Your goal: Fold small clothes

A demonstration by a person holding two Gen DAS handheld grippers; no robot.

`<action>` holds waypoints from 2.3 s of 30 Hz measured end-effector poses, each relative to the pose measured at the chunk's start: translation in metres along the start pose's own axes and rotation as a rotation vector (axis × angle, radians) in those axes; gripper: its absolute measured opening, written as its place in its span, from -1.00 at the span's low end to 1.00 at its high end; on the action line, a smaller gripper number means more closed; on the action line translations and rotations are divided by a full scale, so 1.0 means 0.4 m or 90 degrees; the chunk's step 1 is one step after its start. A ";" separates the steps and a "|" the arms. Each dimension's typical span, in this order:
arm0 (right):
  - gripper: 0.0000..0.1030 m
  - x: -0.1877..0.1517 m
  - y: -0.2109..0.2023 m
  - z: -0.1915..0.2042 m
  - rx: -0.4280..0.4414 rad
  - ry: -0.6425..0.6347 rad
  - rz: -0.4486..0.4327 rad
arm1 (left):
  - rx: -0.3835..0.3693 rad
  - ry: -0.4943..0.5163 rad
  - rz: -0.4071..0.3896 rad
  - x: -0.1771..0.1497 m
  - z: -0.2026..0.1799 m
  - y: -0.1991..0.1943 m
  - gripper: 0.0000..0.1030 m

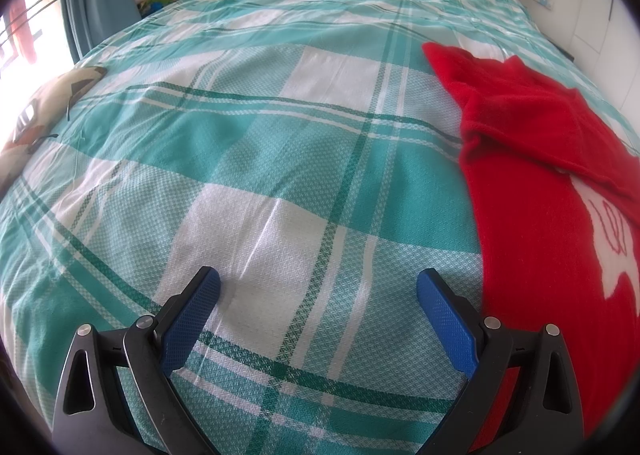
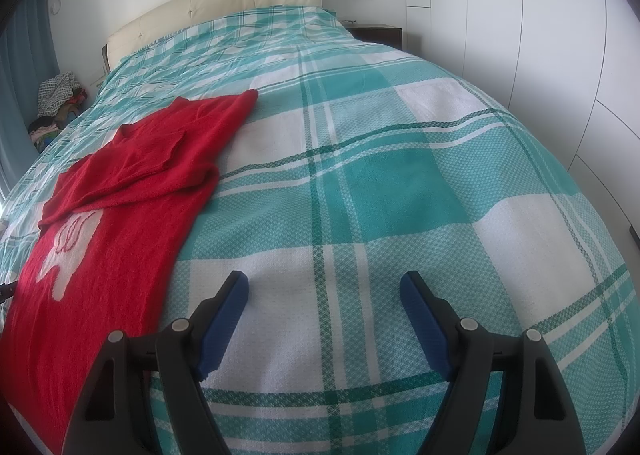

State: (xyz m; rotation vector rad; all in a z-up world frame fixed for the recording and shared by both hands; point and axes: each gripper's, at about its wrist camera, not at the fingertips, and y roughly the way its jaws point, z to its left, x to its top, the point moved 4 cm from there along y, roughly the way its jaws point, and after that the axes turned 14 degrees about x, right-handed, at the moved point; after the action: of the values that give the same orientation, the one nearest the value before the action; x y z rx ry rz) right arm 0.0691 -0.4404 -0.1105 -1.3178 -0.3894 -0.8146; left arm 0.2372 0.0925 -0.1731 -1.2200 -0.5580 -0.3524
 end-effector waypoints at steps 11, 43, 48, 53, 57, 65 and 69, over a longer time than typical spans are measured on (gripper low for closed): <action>0.51 0.000 0.000 0.001 0.000 0.000 0.000 | 0.000 0.000 0.001 0.001 0.000 0.000 0.93; 0.52 0.000 -0.001 0.001 -0.001 0.000 0.000 | 0.000 -0.001 0.003 0.003 0.000 0.001 0.94; 0.52 -0.001 -0.001 0.002 0.000 -0.001 -0.002 | -0.007 -0.011 -0.001 0.004 0.007 -0.004 0.93; 0.52 0.007 -0.070 0.028 0.024 -0.019 -0.034 | -0.028 -0.055 -0.081 0.011 0.087 -0.115 0.93; 0.53 -0.037 -0.178 0.101 0.133 -0.026 -0.018 | -0.132 0.012 -0.083 -0.077 0.098 -0.216 0.93; 0.54 -0.225 -0.245 0.247 0.328 0.014 0.135 | -0.284 0.124 0.035 -0.271 0.004 -0.291 0.48; 0.29 -0.285 -0.167 0.259 0.283 0.039 0.193 | -0.262 0.146 0.035 -0.295 -0.023 -0.298 0.08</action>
State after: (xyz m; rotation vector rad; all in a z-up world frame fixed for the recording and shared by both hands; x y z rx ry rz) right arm -0.0359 -0.3094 -0.1159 -0.9047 -0.2919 -0.4755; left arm 0.0787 0.0416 -0.1502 -1.5619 -0.2569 -0.5722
